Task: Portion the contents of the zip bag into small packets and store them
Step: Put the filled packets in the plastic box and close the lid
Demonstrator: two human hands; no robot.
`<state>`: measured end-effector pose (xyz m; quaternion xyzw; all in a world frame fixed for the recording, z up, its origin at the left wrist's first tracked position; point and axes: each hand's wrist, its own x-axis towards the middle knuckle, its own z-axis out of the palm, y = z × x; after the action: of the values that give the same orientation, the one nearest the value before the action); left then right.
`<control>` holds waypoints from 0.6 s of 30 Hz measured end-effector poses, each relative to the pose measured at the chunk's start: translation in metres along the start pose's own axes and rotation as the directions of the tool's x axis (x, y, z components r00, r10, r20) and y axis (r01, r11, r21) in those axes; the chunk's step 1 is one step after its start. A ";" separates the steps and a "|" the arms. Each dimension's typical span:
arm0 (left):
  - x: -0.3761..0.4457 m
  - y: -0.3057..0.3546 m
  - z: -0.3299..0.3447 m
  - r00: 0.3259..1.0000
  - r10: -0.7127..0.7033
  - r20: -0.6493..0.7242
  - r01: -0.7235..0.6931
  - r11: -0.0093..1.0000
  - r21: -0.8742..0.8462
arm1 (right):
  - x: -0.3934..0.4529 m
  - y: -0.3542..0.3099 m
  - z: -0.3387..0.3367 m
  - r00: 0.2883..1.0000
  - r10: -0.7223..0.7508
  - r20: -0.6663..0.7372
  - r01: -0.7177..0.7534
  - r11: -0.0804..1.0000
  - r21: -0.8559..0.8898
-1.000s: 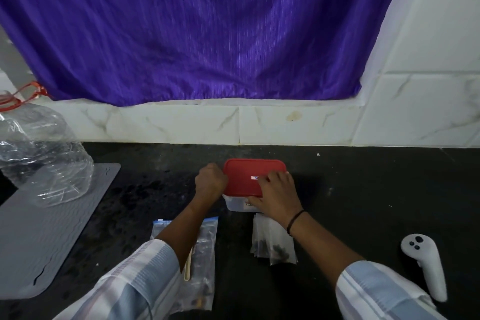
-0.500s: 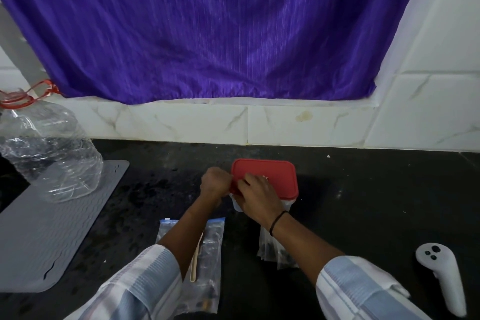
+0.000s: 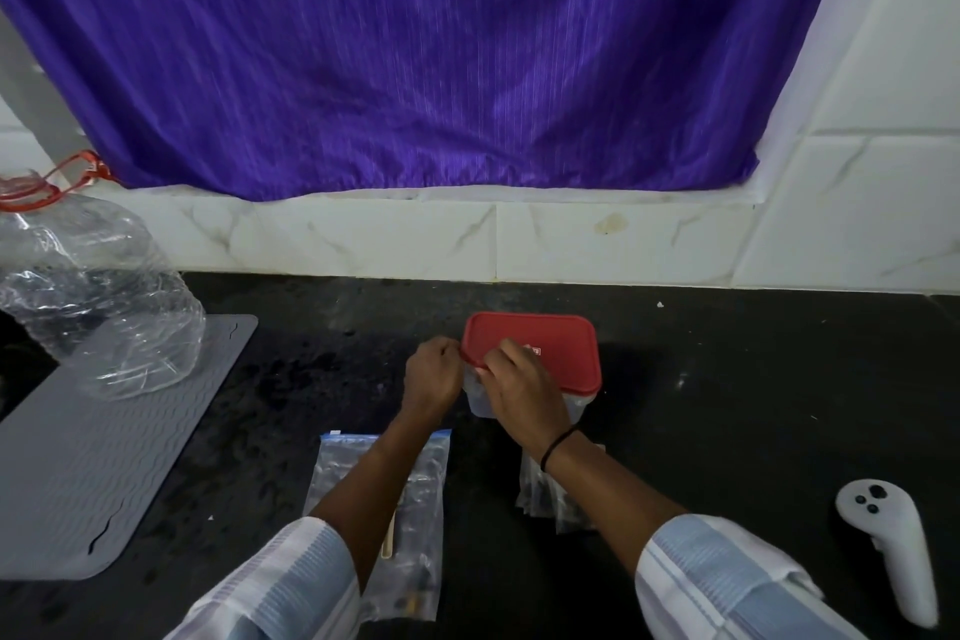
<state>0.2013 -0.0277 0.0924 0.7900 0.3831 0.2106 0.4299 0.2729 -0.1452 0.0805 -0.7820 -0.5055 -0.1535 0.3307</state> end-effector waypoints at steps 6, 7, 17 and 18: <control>-0.008 0.002 0.005 0.986 0.164 -0.002 -0.161 0.971 0.175 | 0.001 0.005 -0.012 0.996 0.062 -0.060 -0.057 0.994 0.093; -0.010 0.002 0.007 0.983 0.181 -0.009 -0.176 0.967 0.183 | 0.001 0.003 -0.014 0.995 0.062 -0.073 -0.054 0.994 0.100; -0.018 0.003 0.018 0.974 0.222 -0.042 -0.189 0.904 0.384 | 0.007 0.009 -0.076 0.919 0.207 -0.336 -0.122 0.959 0.257; -0.019 0.006 0.020 0.966 0.255 -0.049 -0.211 0.880 0.426 | 0.007 0.016 -0.084 0.898 0.228 -0.376 -0.127 0.953 0.275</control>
<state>0.2056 -0.0554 0.0863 0.8919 0.3430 0.2145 0.2023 0.2979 -0.2010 0.1403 -0.7300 -0.3674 -0.2173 0.5337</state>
